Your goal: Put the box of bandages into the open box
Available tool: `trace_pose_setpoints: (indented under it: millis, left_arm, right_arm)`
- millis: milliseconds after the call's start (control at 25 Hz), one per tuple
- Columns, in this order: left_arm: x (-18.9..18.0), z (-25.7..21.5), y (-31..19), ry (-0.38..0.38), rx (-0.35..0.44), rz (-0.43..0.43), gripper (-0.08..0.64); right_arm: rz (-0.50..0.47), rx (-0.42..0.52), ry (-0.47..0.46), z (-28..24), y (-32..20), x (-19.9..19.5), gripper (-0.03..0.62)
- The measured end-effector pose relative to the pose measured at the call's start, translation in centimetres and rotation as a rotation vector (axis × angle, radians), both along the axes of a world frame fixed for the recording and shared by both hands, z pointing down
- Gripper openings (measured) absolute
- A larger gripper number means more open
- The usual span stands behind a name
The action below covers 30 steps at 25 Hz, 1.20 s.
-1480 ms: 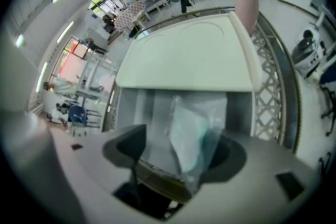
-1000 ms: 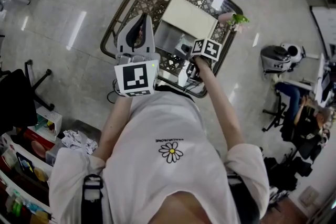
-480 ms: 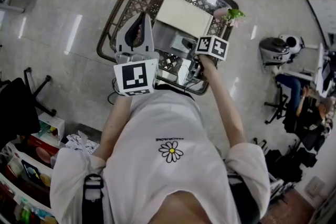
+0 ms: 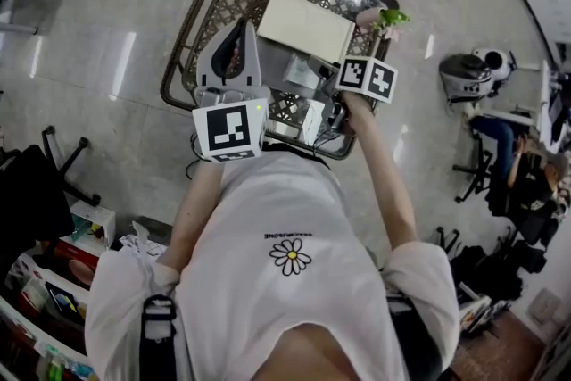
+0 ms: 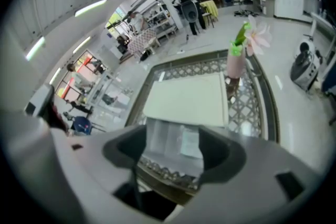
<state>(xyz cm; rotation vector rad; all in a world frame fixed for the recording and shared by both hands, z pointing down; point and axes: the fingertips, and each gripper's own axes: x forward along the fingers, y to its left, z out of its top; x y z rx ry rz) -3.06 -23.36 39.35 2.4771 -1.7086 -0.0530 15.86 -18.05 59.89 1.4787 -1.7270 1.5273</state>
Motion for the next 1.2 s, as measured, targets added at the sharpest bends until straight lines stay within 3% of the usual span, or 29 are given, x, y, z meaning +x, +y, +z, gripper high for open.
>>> trace_pose_setpoints:
  millis: [200, 560, 760, 880, 1040, 1200]
  left_arm:
    - [1.1, -0.9, -0.1, -0.013, 0.02, 0.033, 0.025]
    - [3.9, -4.4, 0.1, 0.006, 0.084, 0.117, 0.025]
    - [5.9, -6.6, 0.4, 0.021, 0.123, 0.167, 0.025]
    - [7.0, -7.9, 0.6, 0.009, 0.15, 0.193, 0.025]
    - [8.1, -9.0, 1.2, -0.007, 0.184, 0.212, 0.025]
    - [8.8, -9.1, 1.6, -0.023, 0.194, 0.231, 0.025]
  right_arm:
    - [0.015, 0.169, 0.052, -4.4, -2.0, 0.0, 0.298]
    - [0.114, 0.649, 0.229, -17.6, -4.7, 1.9, 0.298]
    - [0.195, 0.819, 0.327, -22.6, -3.9, 2.7, 0.298]
    - [0.192, 0.931, 0.342, -25.3, -3.1, 2.3, 0.296]
    - [0.167, 1.02, 0.396, -27.5, -2.0, 1.7, 0.296]
    - [0.152, 1.043, 0.426, -27.8, -1.4, 1.1, 0.292]
